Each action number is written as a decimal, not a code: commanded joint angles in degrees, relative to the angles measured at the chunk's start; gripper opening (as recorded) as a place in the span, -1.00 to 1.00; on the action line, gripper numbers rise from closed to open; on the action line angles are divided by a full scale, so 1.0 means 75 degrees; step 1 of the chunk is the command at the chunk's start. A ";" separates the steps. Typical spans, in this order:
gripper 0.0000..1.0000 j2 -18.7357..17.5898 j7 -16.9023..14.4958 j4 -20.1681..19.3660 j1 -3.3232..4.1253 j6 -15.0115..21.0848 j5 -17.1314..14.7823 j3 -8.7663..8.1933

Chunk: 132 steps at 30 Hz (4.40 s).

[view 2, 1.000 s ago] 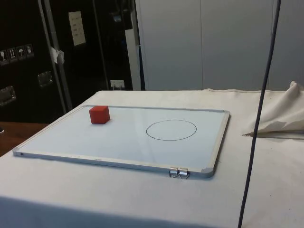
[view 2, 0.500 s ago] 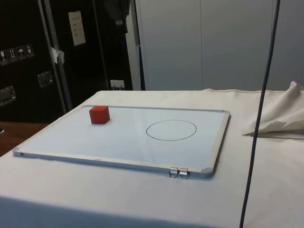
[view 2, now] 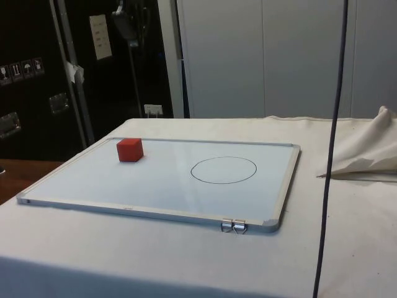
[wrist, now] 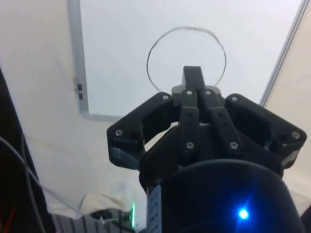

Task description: Push the cube into the marked area.

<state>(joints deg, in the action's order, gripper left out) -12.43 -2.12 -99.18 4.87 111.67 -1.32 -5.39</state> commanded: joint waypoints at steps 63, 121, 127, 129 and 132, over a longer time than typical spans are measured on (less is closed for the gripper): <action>-0.99 -0.5080 -0.0351 0.3736 -0.0237 0.2055 -0.0359 -0.0443; -0.99 -0.4064 -0.0558 0.1238 -0.0351 0.1833 -0.0825 -0.0573; -0.99 -0.3797 -0.0665 0.0764 -0.0336 0.1795 -0.0848 -0.0573; -0.99 -0.3675 -0.0718 0.0535 -0.0336 0.1788 -0.0848 -0.0573; -0.99 -0.3552 -0.0756 0.0321 -0.0328 0.1780 -0.0848 -0.0573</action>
<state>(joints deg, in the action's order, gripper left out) -39.53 -7.51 -96.14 2.52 124.85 -7.39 -9.91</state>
